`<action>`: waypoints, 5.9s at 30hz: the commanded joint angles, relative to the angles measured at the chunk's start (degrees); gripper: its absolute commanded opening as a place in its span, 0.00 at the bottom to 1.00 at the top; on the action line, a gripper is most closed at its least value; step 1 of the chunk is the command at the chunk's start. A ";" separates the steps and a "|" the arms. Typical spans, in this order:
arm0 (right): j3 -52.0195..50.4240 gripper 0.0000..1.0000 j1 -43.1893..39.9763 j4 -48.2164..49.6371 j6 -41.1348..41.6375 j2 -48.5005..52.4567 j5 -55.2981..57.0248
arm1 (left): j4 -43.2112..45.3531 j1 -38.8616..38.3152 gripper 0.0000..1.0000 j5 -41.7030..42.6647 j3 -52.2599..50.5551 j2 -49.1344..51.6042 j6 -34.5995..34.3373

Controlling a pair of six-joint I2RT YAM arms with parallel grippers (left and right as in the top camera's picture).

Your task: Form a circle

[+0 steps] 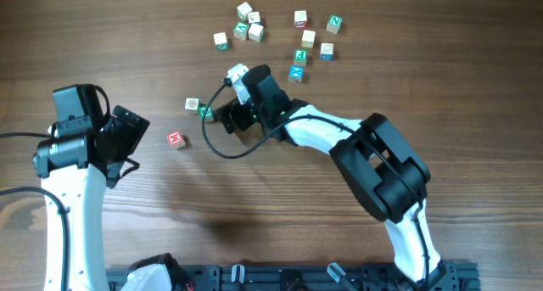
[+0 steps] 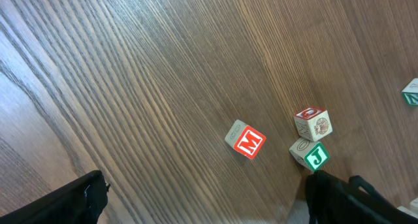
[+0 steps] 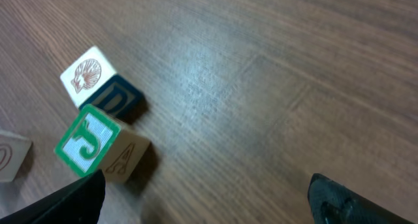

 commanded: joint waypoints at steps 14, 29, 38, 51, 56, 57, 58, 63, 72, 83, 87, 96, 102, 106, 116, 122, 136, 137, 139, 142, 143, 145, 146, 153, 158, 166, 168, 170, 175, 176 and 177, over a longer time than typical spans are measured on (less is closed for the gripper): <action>-0.44 0.98 6.69 1.27 -0.09 -0.11 4.98 | 0.39 0.26 1.00 0.26 -0.37 0.35 -0.33; -0.44 0.66 9.01 8.02 -1.14 5.49 13.92 | 0.13 0.26 1.00 0.24 -0.44 0.35 -0.31; -0.44 0.47 8.09 7.69 -1.70 5.49 13.90 | 0.17 0.26 1.00 0.02 -0.44 0.35 -0.28; -0.44 0.43 7.45 9.38 -7.58 5.49 13.66 | 0.17 0.26 1.00 -0.02 -0.44 0.35 -0.26; -0.44 0.42 6.67 10.54 -7.61 5.49 12.98 | 0.17 0.26 1.00 -0.02 -0.44 0.35 -0.28; -0.44 0.42 6.67 10.91 -7.91 5.49 12.48 | 0.20 0.26 1.00 -0.02 -0.44 0.35 -0.28; -0.44 0.41 6.67 11.10 -9.44 5.49 10.40 | 0.20 0.26 1.00 -0.02 -0.44 0.35 -0.28; -0.44 0.42 6.67 11.10 -10.60 5.49 7.82 | 0.20 0.26 1.00 -0.02 -0.44 0.35 -0.28; -0.44 0.38 6.62 12.13 -12.13 5.49 7.91 | 0.20 0.26 1.00 -0.04 -0.44 0.35 -0.28; -0.44 0.38 4.79 12.63 -12.07 5.49 5.68 | 0.24 0.26 1.00 -0.17 -0.44 0.35 -0.31; -0.44 0.38 4.79 12.57 -12.07 5.49 5.66 | 0.37 0.28 1.00 -0.17 -0.44 0.35 -0.28; -0.44 0.73 4.79 6.69 -11.37 2.71 6.03 | 0.37 0.26 1.00 -0.17 -0.44 0.35 -0.28; -0.44 0.91 3.56 -0.81 -4.00 -7.06 10.45 | 0.37 0.26 1.00 -0.17 -0.44 0.35 -0.28; -0.44 0.39 -2.82 -2.86 1.62 -8.02 8.04 | 0.44 0.26 1.00 -0.15 -0.44 0.35 -0.31; -0.44 0.04 -8.04 12.96 -1.99 2.67 -15.34 | 1.66 0.26 1.00 -0.11 -0.44 0.35 -0.33; -0.44 0.04 -7.54 15.02 -3.04 3.69 -19.61 | 1.68 0.26 1.00 -0.11 -0.44 0.35 -0.35; -0.42 0.04 -5.95 20.52 -3.10 5.60 -17.55 | 1.68 0.26 1.00 -0.11 -0.44 0.35 -0.35; -0.42 0.04 -5.95 20.46 -3.10 5.60 -16.09 | 1.70 0.26 1.00 -0.11 -0.44 0.35 -0.35; -0.42 0.04 -5.99 20.48 -2.99 5.60 -14.49 | 1.68 0.26 1.00 -0.11 -0.44 0.35 -0.35; -0.37 0.04 -7.10 18.45 -2.56 2.97 -12.63 | 1.64 0.26 1.00 -0.11 -0.44 0.35 -0.33; -0.37 0.04 -8.09 14.60 -2.49 -0.66 -12.09 | 1.66 0.26 1.00 -0.11 -0.44 0.35 -0.33; -0.37 0.04 -9.16 7.58 -2.89 -5.81 -7.93 | 1.66 0.26 1.00 -0.11 -0.44 0.35 -0.33; -0.37 0.04 -9.64 2.89 -3.10 -9.05 -4.55 | 1.66 0.26 1.00 -0.11 -0.44 0.35 -0.33; -0.39 0.04 -14.12 -36.70 7.02 -31.61 15.69 | 1.70 -2.25 1.00 0.07 -0.44 0.33 -0.28; -0.50 0.04 -20.76 -57.86 17.64 -35.36 17.20 | 1.99 -9.22 1.00 0.04 -0.44 0.33 -0.28; -5.49 0.28 -24.72 -73.94 30.49 -35.36 23.39 | 3.02 -16.59 1.00 0.04 -0.44 0.35 0.94; -8.50 0.45 -24.72 -69.42 30.36 -35.30 23.39 | 4.76 -18.34 1.00 0.04 -0.44 0.33 4.35; -12.33 0.77 -24.72 -64.08 30.38 -35.30 23.34 | 6.75 -20.31 1.00 0.02 -0.44 0.33 6.38; -15.41 1.00 -24.72 -59.23 29.99 -35.23 23.37 | 8.11 -20.81 0.42 0.04 -0.44 0.33 6.36; -15.41 1.00 -24.72 -58.88 29.97 -35.23 23.37 | 8.00 -20.83 0.30 0.09 -0.44 0.33 6.36; -15.41 1.00 -24.72 -58.21 29.97 -35.23 23.37 | 7.67 -20.87 0.20 0.09 -0.44 0.33 6.36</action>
